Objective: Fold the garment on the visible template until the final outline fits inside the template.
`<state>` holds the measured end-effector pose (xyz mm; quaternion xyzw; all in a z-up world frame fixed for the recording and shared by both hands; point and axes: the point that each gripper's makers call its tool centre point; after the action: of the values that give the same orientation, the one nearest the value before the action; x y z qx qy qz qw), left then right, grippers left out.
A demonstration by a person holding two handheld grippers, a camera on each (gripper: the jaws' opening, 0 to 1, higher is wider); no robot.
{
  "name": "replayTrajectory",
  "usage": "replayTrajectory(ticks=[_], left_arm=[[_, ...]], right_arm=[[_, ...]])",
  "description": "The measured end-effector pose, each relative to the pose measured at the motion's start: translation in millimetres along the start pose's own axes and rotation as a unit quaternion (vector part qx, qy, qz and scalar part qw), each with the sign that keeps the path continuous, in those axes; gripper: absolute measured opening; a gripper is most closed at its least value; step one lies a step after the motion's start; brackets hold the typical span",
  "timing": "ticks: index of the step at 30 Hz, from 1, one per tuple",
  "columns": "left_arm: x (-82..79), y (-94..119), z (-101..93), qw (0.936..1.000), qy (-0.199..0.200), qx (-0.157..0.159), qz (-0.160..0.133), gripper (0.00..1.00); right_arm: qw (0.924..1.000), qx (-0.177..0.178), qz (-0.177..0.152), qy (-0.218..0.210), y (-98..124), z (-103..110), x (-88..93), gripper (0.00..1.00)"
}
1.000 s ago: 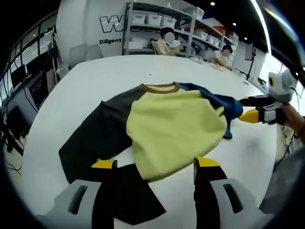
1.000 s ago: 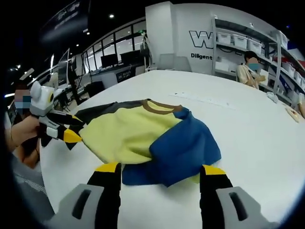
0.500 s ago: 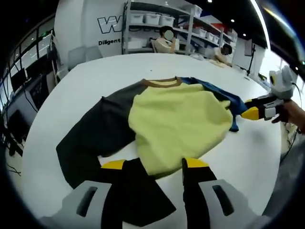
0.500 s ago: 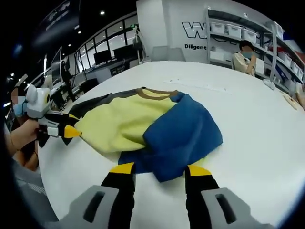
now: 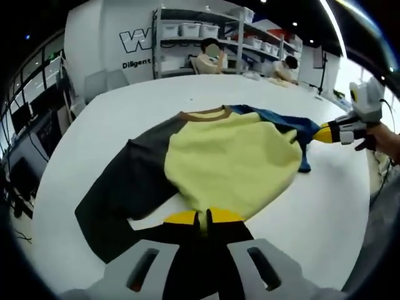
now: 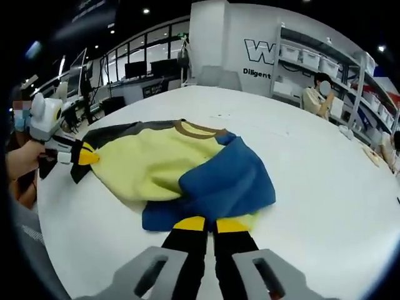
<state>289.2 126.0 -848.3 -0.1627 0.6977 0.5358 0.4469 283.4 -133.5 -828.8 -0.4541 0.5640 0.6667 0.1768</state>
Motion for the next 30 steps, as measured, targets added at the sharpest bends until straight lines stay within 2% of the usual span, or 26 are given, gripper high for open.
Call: replayTrajectory(ticks=[11, 14, 17, 21, 25, 30], left_arm=[[-17.2, 7.7, 4.7, 0.9997, -0.001, -0.01, -0.023, 0.0], [-23.7, 11.4, 6.9, 0.9995, -0.004, -0.014, -0.028, 0.0], [-30.7, 14.5, 9.0, 0.9992, 0.009, -0.011, -0.039, 0.0], [-34.4, 16.8, 12.3, 0.9991, 0.002, -0.018, -0.039, 0.0], [-33.7, 17.3, 17.9, 0.9989, 0.0, -0.027, -0.037, 0.0], [-33.9, 18.4, 21.9, 0.9988, -0.004, -0.032, -0.038, 0.0]], right_arm=[[0.9998, -0.01, -0.015, 0.012, 21.9, -9.1, -23.9, 0.0], [0.9995, -0.001, -0.032, 0.004, 28.7, -20.0, -34.8, 0.0], [0.9993, 0.009, -0.036, 0.007, 32.6, -30.0, -40.2, 0.0], [0.9988, 0.026, -0.043, 0.003, 35.9, -50.7, -49.4, 0.0], [0.9988, 0.036, -0.034, 0.006, 37.6, -67.7, -52.5, 0.0], [0.9964, 0.069, -0.006, 0.05, 42.1, -89.9, -50.2, 0.0]])
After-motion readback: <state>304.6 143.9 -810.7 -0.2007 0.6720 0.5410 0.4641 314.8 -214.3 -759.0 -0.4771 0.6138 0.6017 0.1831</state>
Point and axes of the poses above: the point that each gripper's makers call its tool centre point, and the gripper's own axes: y roughly backward along the fingers, z roughly to its left, x roughly out of its underside, and after that the axes turned 2 degrees about -z, right-handed
